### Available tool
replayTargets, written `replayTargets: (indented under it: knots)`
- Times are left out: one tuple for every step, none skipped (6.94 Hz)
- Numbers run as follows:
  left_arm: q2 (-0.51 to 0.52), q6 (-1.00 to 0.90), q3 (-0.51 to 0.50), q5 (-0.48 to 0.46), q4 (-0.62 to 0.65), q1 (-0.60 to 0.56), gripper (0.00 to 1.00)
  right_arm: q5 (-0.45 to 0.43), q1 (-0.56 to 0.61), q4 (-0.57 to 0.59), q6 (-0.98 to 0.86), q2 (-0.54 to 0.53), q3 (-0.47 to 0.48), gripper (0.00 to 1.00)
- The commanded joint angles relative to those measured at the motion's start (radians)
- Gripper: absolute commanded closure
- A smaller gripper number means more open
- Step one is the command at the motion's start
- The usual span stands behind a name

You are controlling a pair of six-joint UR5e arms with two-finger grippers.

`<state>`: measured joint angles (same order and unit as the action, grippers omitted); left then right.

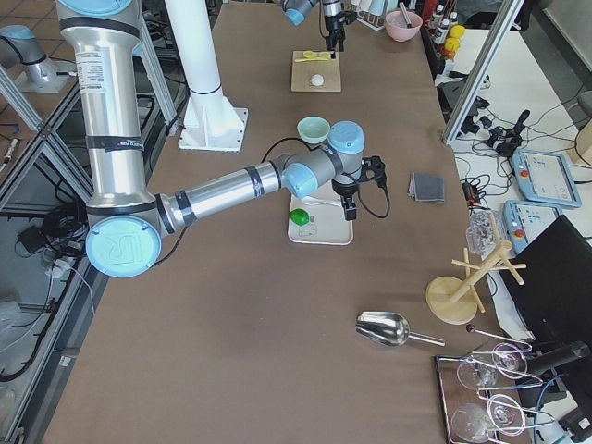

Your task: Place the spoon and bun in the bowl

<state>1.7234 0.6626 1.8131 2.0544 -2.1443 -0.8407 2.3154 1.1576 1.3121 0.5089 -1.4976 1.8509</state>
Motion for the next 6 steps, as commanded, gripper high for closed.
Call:
replayTargets:
  knots:
    - [-0.004, 0.054, 0.003, -0.031, -0.005, 0.096, 0.02, -0.017, -0.083, -0.007, 0.042, 0.016, -0.015, 0.0]
    - [-0.008, 0.054, 0.0, -0.033, -0.005, 0.121, 0.02, -0.04, -0.114, -0.007, 0.043, 0.023, -0.036, 0.0]
    - [-0.008, 0.052, -0.009, -0.033, -0.002, 0.129, 0.02, -0.042, -0.14, -0.008, 0.043, 0.049, -0.079, 0.0]
    - [-0.008, 0.046, -0.029, -0.034, -0.003, 0.132, 0.02, -0.042, -0.156, -0.008, 0.045, 0.071, -0.099, 0.0]
    - [-0.01, 0.042, -0.043, -0.034, -0.003, 0.132, 0.02, -0.042, -0.17, -0.008, 0.065, 0.073, -0.099, 0.0]
    - [-0.011, 0.04, -0.054, -0.034, 0.0, 0.132, 0.02, -0.04, -0.191, -0.008, 0.095, 0.076, -0.098, 0.0]
